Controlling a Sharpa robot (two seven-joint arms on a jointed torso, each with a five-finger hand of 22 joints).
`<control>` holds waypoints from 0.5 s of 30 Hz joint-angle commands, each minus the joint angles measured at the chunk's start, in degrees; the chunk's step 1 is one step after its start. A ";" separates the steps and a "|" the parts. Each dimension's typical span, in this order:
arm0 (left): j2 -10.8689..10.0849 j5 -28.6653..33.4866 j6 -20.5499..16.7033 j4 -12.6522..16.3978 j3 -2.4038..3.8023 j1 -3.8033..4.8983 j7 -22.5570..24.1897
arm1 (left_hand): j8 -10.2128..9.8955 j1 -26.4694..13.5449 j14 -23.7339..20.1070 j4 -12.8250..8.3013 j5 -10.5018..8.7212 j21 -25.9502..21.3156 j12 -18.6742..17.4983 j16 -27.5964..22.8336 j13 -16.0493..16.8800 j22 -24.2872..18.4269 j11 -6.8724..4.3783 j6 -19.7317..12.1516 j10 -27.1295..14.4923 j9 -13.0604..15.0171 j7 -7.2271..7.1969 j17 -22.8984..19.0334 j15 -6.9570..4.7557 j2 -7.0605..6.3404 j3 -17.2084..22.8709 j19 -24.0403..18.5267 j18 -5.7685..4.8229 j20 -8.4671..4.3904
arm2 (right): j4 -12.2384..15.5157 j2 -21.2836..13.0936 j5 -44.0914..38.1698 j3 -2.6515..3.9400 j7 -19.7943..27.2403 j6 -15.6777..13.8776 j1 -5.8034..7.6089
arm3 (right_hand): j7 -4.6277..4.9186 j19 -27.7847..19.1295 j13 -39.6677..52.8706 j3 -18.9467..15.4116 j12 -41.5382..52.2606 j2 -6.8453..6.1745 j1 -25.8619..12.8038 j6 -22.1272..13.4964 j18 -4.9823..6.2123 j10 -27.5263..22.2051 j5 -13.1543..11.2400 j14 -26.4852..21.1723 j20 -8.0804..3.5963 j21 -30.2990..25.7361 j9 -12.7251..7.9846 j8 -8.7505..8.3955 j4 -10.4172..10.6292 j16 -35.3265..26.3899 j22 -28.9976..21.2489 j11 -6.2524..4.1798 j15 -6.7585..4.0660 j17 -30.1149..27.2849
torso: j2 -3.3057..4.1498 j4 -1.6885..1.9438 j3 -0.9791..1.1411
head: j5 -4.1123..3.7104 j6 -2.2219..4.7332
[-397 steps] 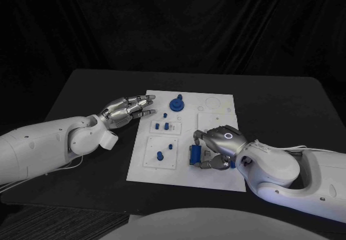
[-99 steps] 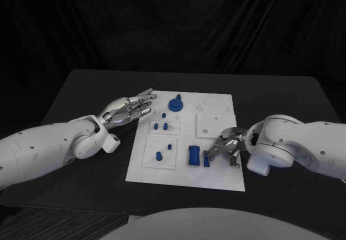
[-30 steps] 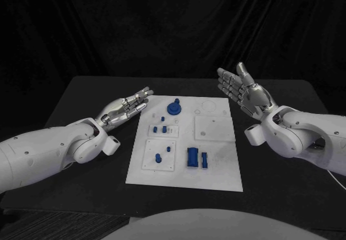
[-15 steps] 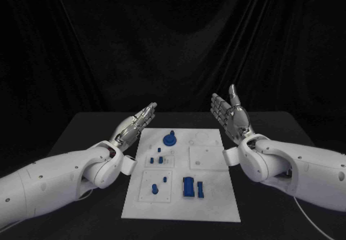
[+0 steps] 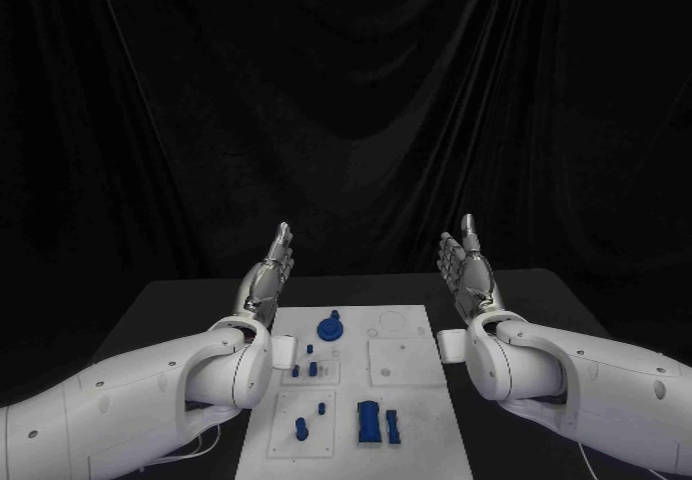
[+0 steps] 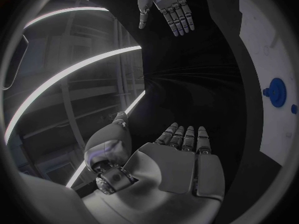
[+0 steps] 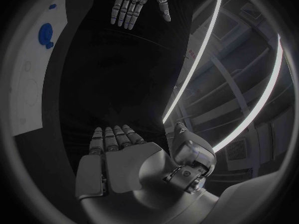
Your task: Assemble the parts on the task board
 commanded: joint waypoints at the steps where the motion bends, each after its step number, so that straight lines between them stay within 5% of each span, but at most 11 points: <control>1: 0.17 3.94 -6.17 0.34 0.19 -0.19 -1.16 | -0.28 -5.62 0.18 -1.32 -1.17 -0.19 -0.38 -0.21 -0.08 -0.06 0.49 -4.27 -0.11 -0.08 0.01 -0.10 0.40 -0.43 2.15 0.17 -1.65 -0.42 | 0.02 0.00 1.20 0.06 0.46 -2.51 -0.12 | 0.02 -0.02 -0.06 0.06 -0.21 0.07 -0.36 -0.21 -0.41 -0.17 -0.20 0.03 -0.30 -0.21 -0.06 -0.20 -0.22 -0.21 -0.07 0.02 -0.26 -0.06 | -0.24 -0.15 0.02 | -0.02 0.06; 15: 0.17 3.95 -6.19 0.35 0.19 -0.19 -1.16 | -0.28 -10.67 0.18 -1.32 -1.17 -0.19 -0.38 -0.21 -0.08 -0.06 0.49 -4.27 -0.11 -0.08 0.01 -0.10 0.40 -0.43 2.15 0.17 -1.65 -0.42 | 0.02 0.00 1.20 0.06 0.46 -2.51 -0.12 | 0.02 -0.02 -0.06 0.06 -0.21 0.07 -0.36 -0.21 -0.41 -0.17 -0.20 0.03 -0.30 -0.21 -0.06 -0.20 -0.22 -0.21 -0.07 0.02 -0.26 -0.06 | -0.24 -0.15 0.02 | -0.02 0.06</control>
